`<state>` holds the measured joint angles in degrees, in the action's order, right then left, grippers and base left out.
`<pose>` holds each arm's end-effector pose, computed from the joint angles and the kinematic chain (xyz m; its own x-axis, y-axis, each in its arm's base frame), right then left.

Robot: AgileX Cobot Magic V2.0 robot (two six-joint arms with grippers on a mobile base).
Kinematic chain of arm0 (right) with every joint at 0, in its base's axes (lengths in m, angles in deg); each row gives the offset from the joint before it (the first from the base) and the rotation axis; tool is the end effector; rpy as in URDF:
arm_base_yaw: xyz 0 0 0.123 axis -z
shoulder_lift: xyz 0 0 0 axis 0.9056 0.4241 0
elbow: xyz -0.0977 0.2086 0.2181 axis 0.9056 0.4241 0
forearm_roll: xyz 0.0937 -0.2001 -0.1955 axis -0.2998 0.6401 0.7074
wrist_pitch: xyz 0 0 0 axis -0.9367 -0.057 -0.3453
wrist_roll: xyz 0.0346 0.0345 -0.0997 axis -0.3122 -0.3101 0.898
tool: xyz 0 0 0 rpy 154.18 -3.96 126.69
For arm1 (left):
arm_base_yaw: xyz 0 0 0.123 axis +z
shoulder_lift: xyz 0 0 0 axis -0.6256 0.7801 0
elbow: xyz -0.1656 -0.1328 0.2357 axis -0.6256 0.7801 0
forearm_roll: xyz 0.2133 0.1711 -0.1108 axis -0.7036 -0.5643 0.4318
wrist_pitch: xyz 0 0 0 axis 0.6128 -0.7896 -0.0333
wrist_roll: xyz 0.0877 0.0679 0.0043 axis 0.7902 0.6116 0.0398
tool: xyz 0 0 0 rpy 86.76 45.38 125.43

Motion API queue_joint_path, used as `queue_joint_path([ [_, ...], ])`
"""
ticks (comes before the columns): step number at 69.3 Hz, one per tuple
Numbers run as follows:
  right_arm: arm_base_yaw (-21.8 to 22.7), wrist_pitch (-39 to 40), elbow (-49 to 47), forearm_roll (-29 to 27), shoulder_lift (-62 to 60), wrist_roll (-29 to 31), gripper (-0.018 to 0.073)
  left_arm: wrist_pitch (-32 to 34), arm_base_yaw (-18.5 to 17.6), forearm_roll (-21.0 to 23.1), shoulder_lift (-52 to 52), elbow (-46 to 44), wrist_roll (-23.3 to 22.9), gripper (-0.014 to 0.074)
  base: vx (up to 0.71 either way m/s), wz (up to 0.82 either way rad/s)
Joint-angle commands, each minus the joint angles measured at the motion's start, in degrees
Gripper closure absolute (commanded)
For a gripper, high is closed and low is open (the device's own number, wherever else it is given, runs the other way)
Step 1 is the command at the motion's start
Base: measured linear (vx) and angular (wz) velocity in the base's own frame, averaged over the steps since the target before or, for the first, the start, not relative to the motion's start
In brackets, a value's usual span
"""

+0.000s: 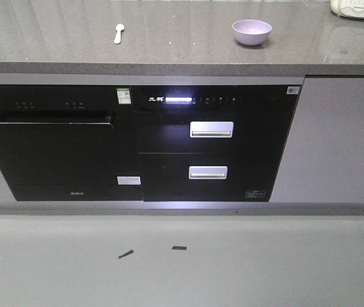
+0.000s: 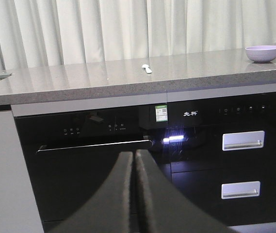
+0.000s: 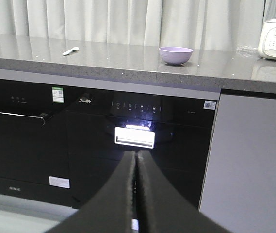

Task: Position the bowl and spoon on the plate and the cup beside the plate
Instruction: 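Drive the base toward the counter holding the spoon and lilac bowl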

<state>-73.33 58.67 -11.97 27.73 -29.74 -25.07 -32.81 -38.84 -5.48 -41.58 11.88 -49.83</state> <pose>0.0967 0.0142 0.1940 -0.0383 -0.0530 -0.9979 -0.1480 0.9879 -0.0467 0.0882 0.0012 0.1961 -0.0135 0.0070 -0.9999 -0.0092 0.9999 0.0072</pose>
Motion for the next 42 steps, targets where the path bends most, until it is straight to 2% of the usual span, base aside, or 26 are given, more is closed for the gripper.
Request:
queue_joint_path([
  [1, 0.23, 4.04, 0.21, 0.4, 1.08, 0.03, 0.0565, 4.06, 0.12, 0.33, -0.86, -0.44, -0.05, 0.0603, 0.31, -0.03],
  [42, 0.23, 4.04, 0.21, 0.4, 1.08, 0.03, 0.0565, 4.06, 0.12, 0.33, -0.86, -0.44, -0.05, 0.0603, 0.3, -0.08],
])
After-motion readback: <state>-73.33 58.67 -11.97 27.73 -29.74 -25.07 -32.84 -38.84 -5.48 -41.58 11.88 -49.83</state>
